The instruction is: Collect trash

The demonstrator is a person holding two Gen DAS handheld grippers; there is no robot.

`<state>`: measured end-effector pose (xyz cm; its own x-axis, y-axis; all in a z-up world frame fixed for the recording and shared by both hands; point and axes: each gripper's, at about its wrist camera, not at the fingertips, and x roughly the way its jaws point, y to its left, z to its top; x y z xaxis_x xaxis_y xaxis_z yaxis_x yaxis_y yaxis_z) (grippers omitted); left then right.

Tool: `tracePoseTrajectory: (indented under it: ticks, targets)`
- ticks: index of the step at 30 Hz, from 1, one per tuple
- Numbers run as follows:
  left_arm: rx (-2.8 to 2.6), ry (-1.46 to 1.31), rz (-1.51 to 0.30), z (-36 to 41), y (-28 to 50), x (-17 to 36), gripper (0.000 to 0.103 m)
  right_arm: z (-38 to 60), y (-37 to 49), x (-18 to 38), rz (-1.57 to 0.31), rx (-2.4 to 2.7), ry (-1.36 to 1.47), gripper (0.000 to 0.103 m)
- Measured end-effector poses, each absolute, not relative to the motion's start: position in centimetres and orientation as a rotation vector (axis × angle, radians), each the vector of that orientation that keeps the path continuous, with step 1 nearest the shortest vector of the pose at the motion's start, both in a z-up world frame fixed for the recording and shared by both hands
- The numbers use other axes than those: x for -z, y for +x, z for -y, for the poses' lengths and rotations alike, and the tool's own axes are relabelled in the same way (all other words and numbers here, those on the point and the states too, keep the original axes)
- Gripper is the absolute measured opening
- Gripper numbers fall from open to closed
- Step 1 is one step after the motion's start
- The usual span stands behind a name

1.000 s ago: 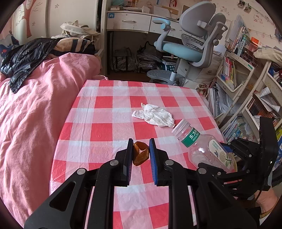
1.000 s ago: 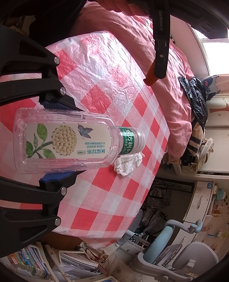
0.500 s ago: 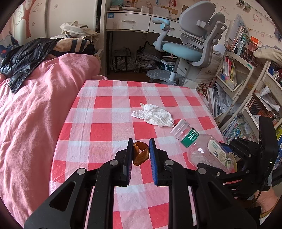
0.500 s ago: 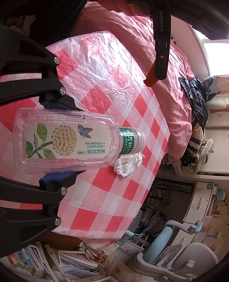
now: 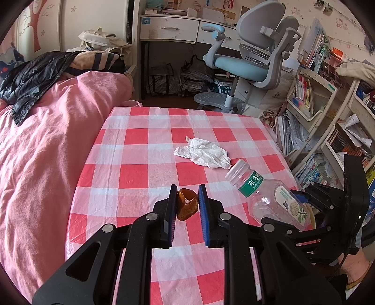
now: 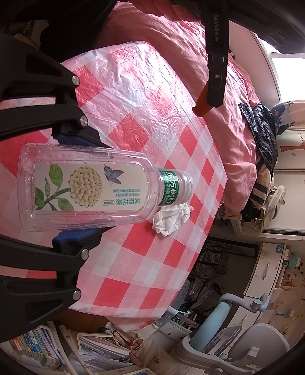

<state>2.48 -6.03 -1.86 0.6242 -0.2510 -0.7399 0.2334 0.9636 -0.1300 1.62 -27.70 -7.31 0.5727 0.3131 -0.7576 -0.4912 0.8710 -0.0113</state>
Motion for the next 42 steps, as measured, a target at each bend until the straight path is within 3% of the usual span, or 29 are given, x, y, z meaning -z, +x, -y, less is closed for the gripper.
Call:
tracePoseTrajectory:
  ticks: [24, 42]
  targets:
    - [0.307, -0.03, -0.832, 7.6, 2.4, 1.0, 0.017, 30.4, 0.9, 6.3, -0.818, -0.412, -0.215, 0.054]
    - [0.534, 0.098, -0.901, 27.1, 0.8, 4.1, 0.017, 48.1, -4.9, 8.7, -0.861, -0.118, -0.055, 0.055]
